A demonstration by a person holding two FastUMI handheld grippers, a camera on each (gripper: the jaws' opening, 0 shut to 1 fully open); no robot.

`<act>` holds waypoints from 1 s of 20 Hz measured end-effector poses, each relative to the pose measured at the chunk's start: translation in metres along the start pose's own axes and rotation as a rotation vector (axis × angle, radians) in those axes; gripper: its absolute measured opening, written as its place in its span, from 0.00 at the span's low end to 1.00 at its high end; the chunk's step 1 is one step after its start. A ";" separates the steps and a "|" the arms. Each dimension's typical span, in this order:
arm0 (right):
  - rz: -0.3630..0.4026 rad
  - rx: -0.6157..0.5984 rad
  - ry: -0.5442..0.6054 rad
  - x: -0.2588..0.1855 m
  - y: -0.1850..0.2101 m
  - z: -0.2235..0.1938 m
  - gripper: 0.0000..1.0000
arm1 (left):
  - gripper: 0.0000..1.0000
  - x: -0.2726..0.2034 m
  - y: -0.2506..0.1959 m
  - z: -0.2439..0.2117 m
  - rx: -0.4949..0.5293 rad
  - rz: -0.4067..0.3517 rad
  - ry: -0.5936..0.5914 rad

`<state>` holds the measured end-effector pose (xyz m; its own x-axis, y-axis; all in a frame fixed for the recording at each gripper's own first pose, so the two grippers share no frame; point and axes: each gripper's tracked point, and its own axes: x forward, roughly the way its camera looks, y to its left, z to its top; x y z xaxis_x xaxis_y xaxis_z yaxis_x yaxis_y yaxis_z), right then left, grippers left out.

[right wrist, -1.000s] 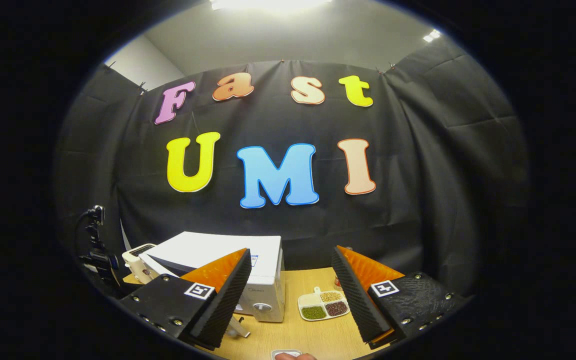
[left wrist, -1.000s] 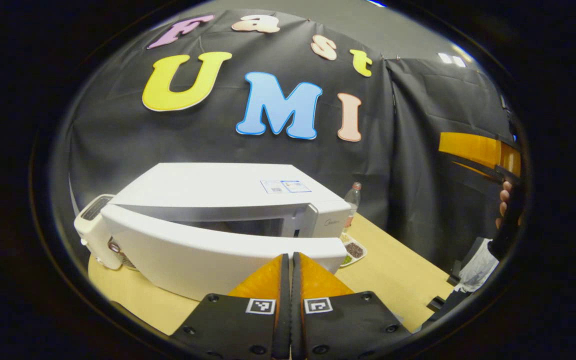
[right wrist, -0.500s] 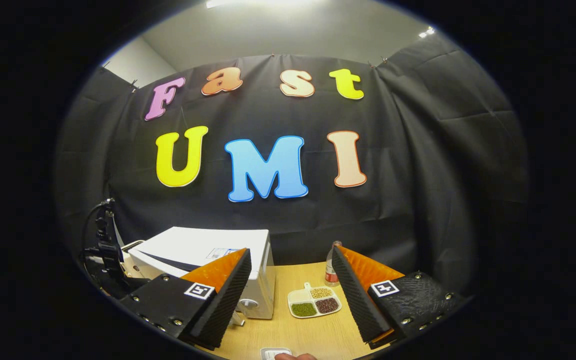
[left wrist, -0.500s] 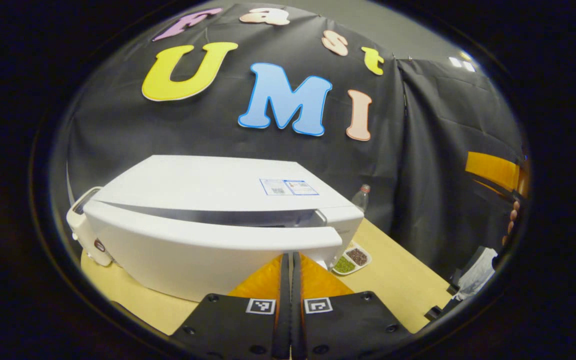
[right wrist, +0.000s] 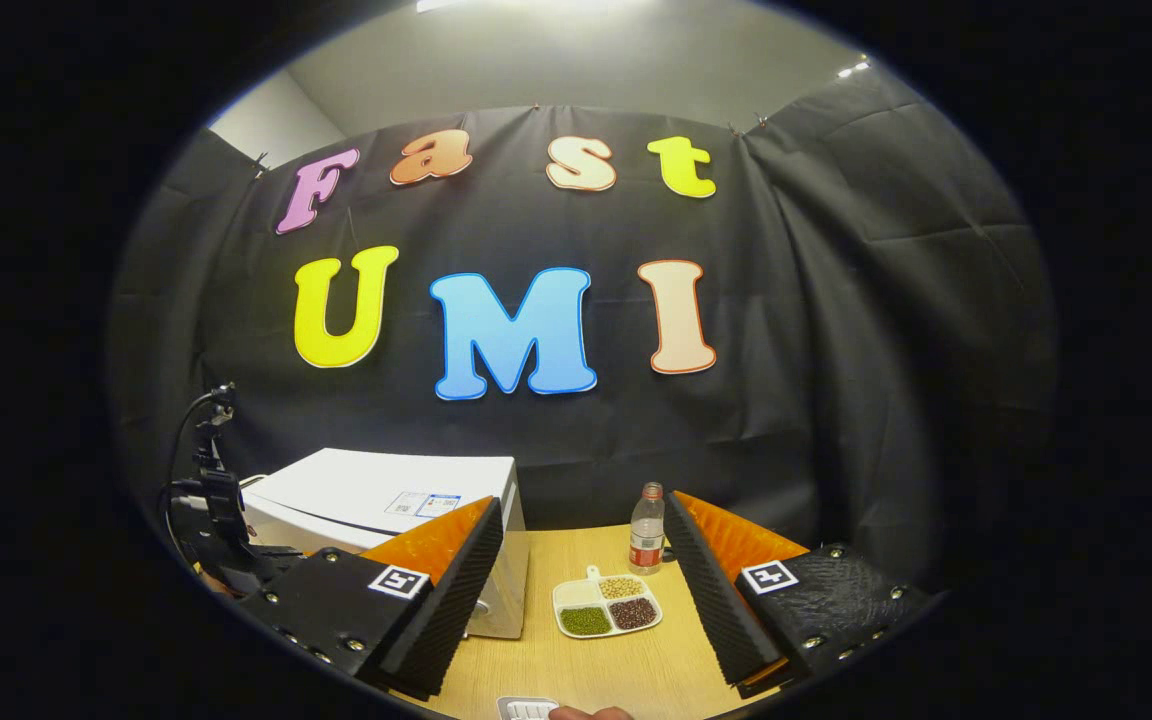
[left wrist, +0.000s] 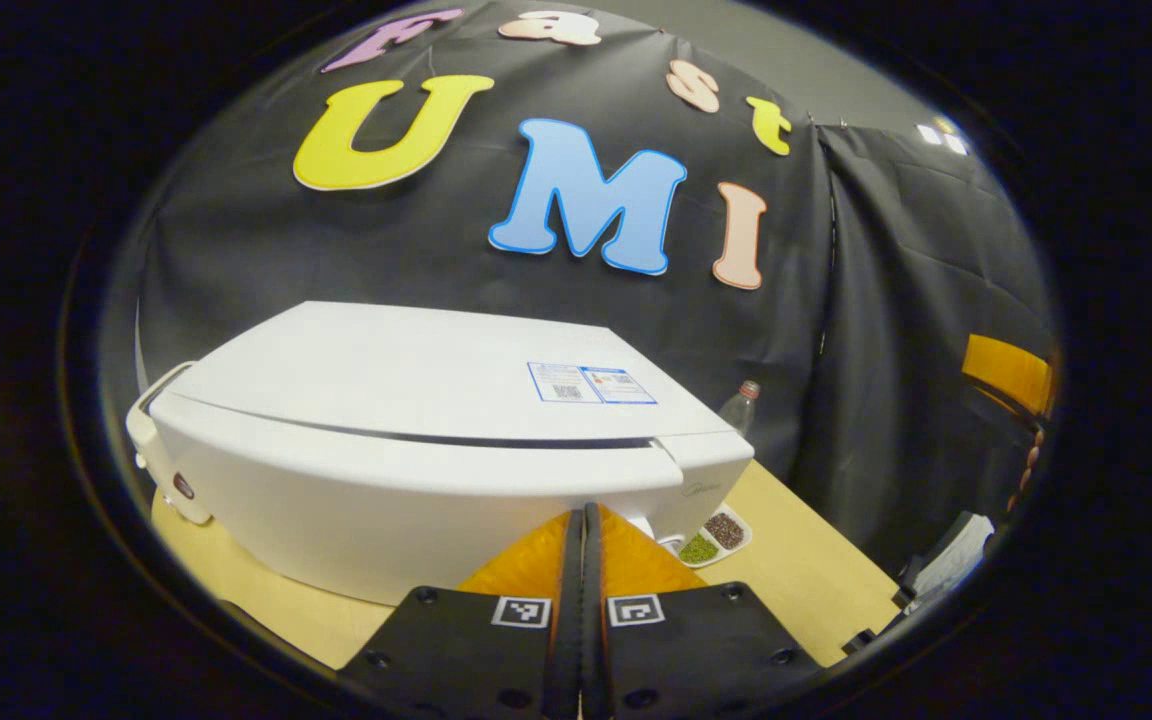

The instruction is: Open the microwave oven with the left hand, put the food in, and close the microwave oven.

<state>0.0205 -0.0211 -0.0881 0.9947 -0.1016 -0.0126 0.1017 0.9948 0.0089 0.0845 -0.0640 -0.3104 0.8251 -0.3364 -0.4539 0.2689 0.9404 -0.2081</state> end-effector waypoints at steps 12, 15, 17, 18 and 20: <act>0.043 -0.023 0.016 -0.009 0.021 -0.005 0.98 | 0.07 0.010 0.006 0.006 -0.060 0.036 -0.024; 0.042 -0.026 0.010 -0.011 0.023 -0.001 0.98 | 0.07 -0.006 0.011 0.035 -0.017 0.063 -0.083; 0.044 -0.024 0.010 -0.010 0.027 0.003 0.98 | 0.07 -0.030 0.012 0.067 0.039 0.074 -0.150; 0.044 -0.018 0.008 -0.010 0.029 0.008 0.98 | 0.07 -0.046 0.013 0.087 0.073 0.084 -0.192; 0.041 -0.016 -0.011 -0.009 0.034 0.025 0.98 | 0.07 -0.086 0.019 0.134 0.132 0.124 -0.294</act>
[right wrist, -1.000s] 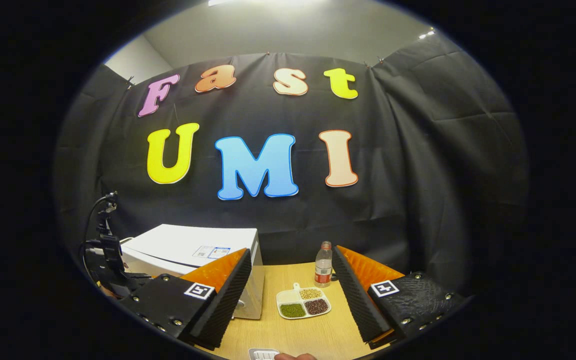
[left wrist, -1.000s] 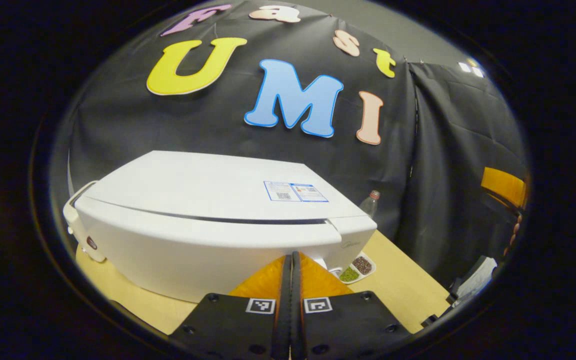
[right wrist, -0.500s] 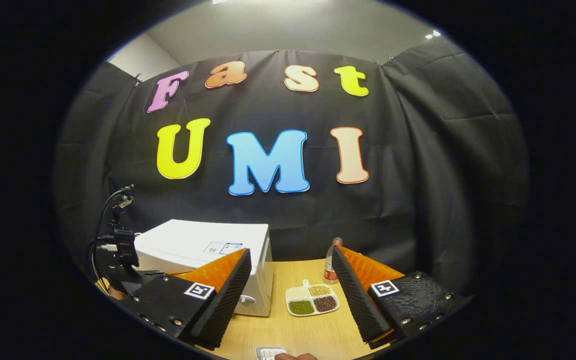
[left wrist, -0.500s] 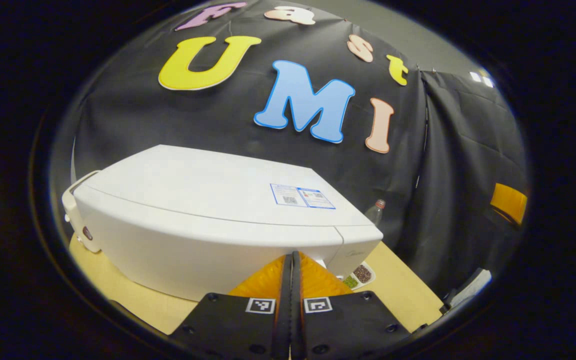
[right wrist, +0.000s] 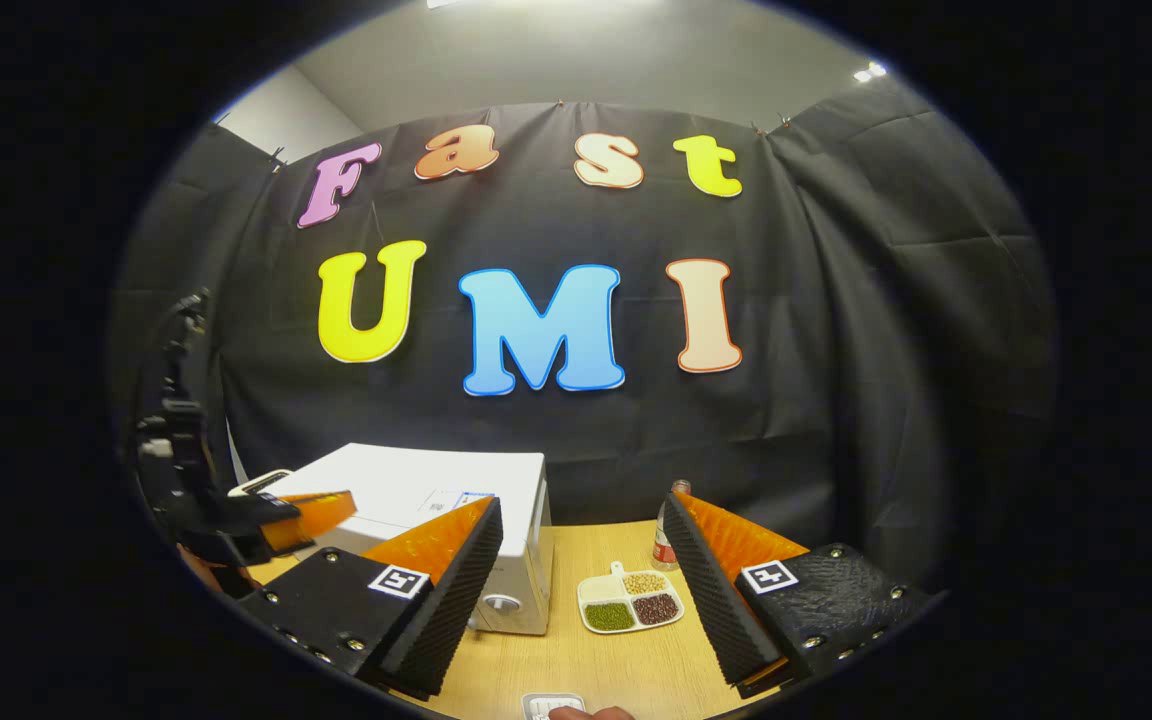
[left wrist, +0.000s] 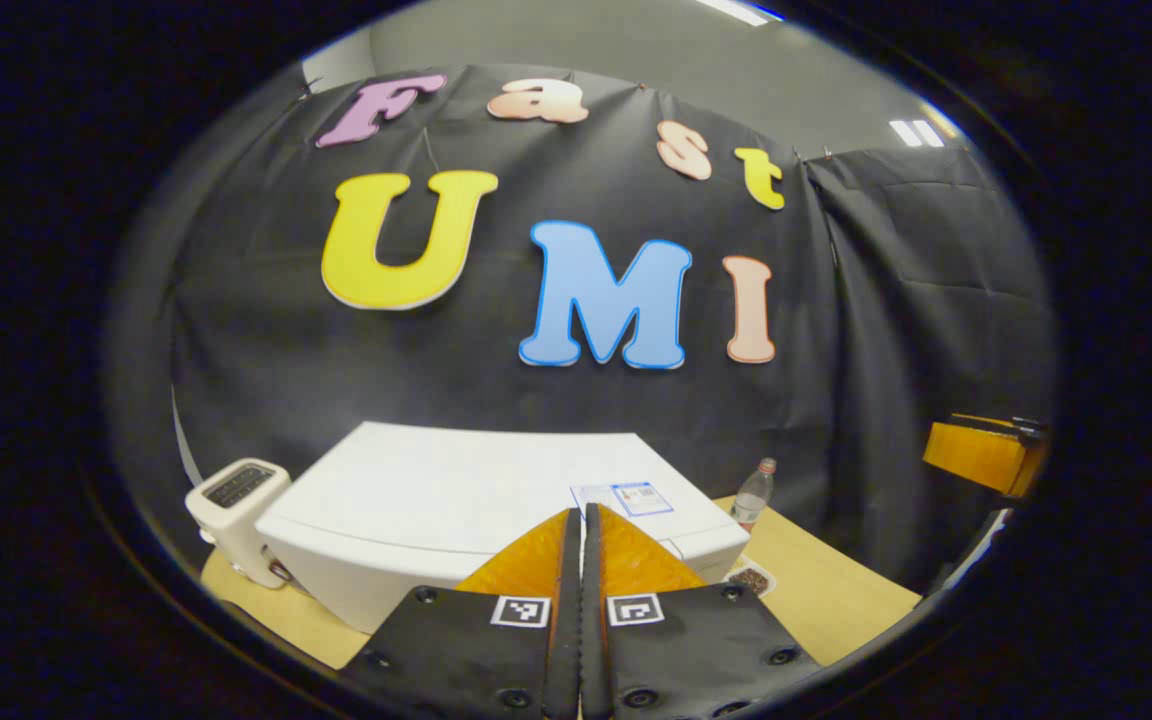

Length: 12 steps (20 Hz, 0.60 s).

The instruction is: Open the microwave oven with the left hand, put the food in, and close the microwave oven.

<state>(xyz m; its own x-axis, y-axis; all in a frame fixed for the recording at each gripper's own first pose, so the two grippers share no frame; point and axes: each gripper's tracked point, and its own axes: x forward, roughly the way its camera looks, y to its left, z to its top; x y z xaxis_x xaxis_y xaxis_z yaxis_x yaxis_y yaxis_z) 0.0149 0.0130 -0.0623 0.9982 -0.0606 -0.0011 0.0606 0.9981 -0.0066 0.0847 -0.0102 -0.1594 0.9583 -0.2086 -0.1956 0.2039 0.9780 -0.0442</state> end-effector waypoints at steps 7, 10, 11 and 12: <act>0.032 0.015 -0.050 -0.001 0.034 0.051 0.98 | 0.64 -0.070 0.069 0.111 -0.012 0.154 -0.190; 0.049 -0.005 -0.068 -0.005 0.049 0.057 0.98 | 0.97 -0.101 0.082 0.117 -0.024 0.188 -0.182; 0.055 -0.010 -0.069 -0.007 0.055 0.057 0.98 | 0.97 -0.105 0.085 0.114 -0.029 0.189 -0.175; 0.061 -0.012 -0.072 -0.009 0.059 0.058 0.98 | 0.97 -0.108 0.089 0.112 -0.028 0.190 -0.171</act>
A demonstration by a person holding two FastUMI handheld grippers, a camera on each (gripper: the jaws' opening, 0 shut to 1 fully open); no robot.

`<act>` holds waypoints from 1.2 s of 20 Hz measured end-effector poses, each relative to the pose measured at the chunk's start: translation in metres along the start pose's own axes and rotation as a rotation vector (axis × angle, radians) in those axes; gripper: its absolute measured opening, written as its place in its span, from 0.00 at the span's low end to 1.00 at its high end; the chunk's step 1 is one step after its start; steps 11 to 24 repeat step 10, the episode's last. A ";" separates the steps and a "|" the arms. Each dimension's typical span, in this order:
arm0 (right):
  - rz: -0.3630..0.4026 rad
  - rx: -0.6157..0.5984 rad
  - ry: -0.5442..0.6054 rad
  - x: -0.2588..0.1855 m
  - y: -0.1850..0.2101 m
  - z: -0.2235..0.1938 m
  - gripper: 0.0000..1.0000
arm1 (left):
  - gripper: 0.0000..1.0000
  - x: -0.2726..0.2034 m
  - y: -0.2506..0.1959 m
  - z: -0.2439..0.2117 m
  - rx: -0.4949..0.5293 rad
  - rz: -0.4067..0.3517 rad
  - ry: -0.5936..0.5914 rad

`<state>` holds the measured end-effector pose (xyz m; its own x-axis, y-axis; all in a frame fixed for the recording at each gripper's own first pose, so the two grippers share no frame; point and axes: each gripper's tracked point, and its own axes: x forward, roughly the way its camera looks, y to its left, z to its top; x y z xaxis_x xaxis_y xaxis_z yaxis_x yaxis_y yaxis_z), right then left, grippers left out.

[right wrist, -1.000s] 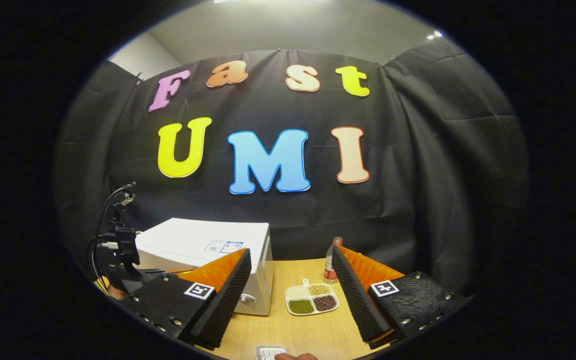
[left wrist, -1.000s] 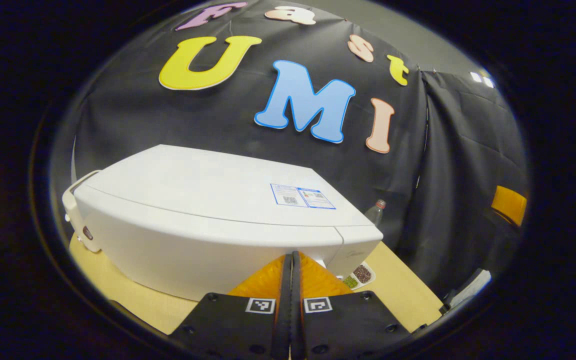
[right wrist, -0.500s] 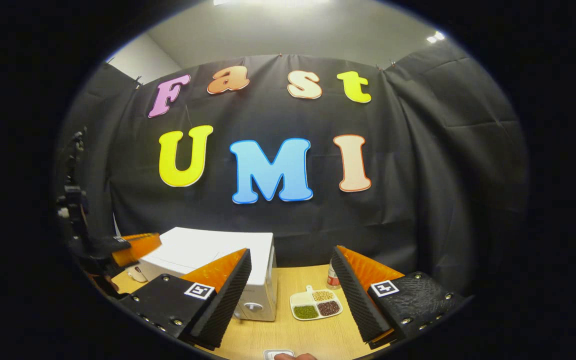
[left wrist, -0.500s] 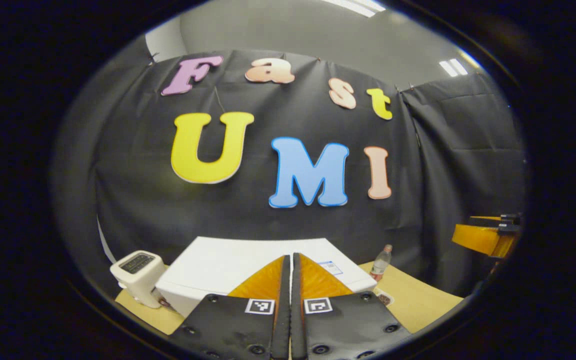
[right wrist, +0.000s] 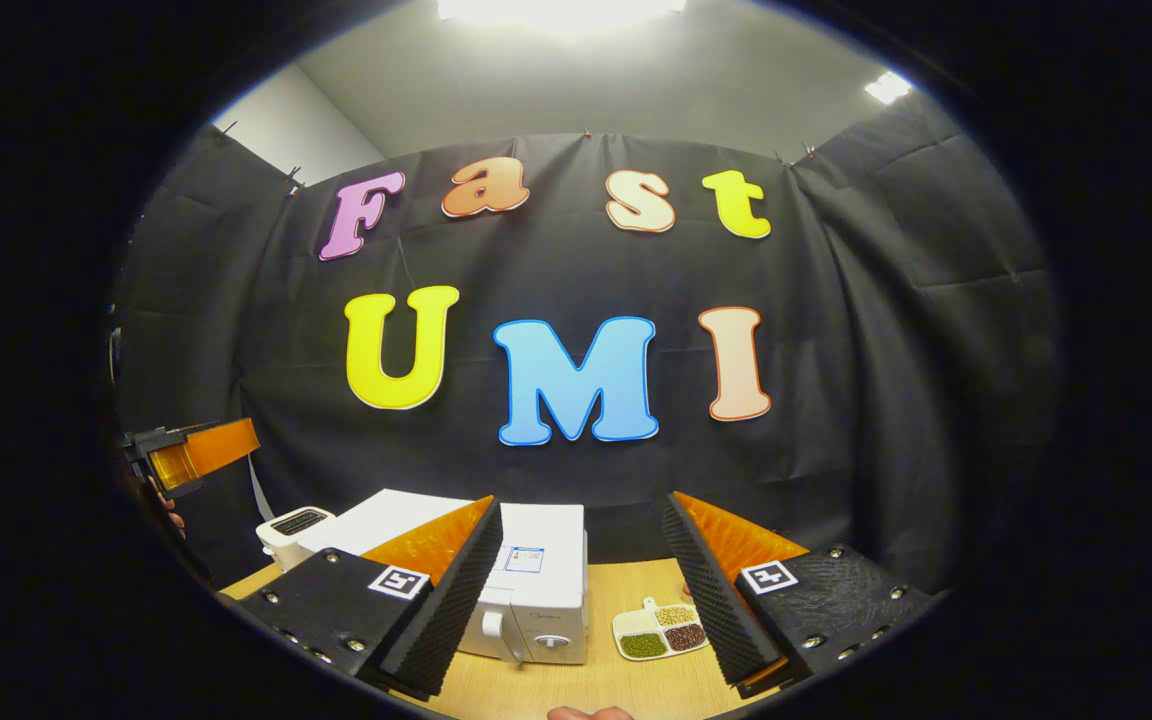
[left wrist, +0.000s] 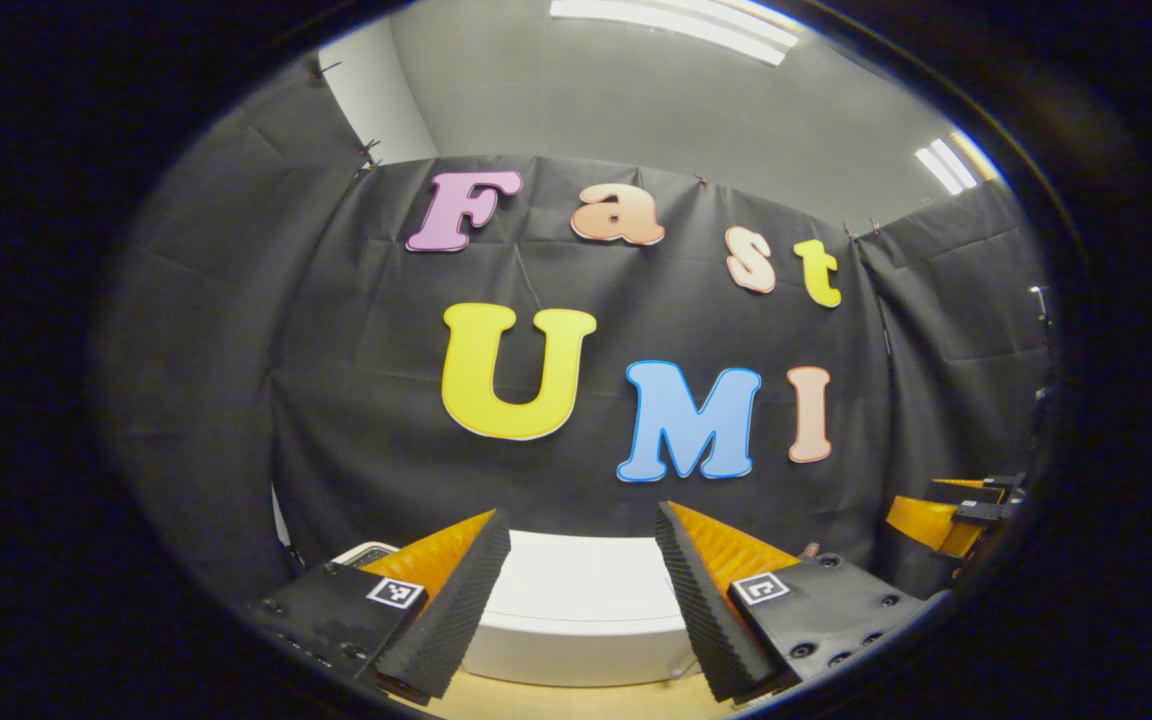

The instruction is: Open the microwave oven with the left hand, put the food in, and close the microwave oven.

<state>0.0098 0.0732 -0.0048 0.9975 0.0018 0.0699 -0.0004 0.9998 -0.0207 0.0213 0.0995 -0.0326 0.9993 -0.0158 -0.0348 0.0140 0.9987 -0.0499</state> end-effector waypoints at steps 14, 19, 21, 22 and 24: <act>-0.005 0.002 0.008 -0.011 0.029 0.003 0.98 | 0.97 -0.022 0.020 0.001 0.067 -0.050 0.008; -0.005 0.002 0.008 -0.011 0.029 0.003 0.98 | 0.97 -0.022 0.020 0.001 0.067 -0.050 0.008; -0.005 0.002 0.008 -0.011 0.029 0.003 0.98 | 0.97 -0.022 0.020 0.001 0.067 -0.050 0.008; -0.005 0.002 0.008 -0.011 0.029 0.003 0.98 | 0.97 -0.022 0.020 0.001 0.067 -0.050 0.008; -0.005 0.002 0.008 -0.011 0.029 0.003 0.98 | 0.97 -0.022 0.020 0.001 0.067 -0.050 0.008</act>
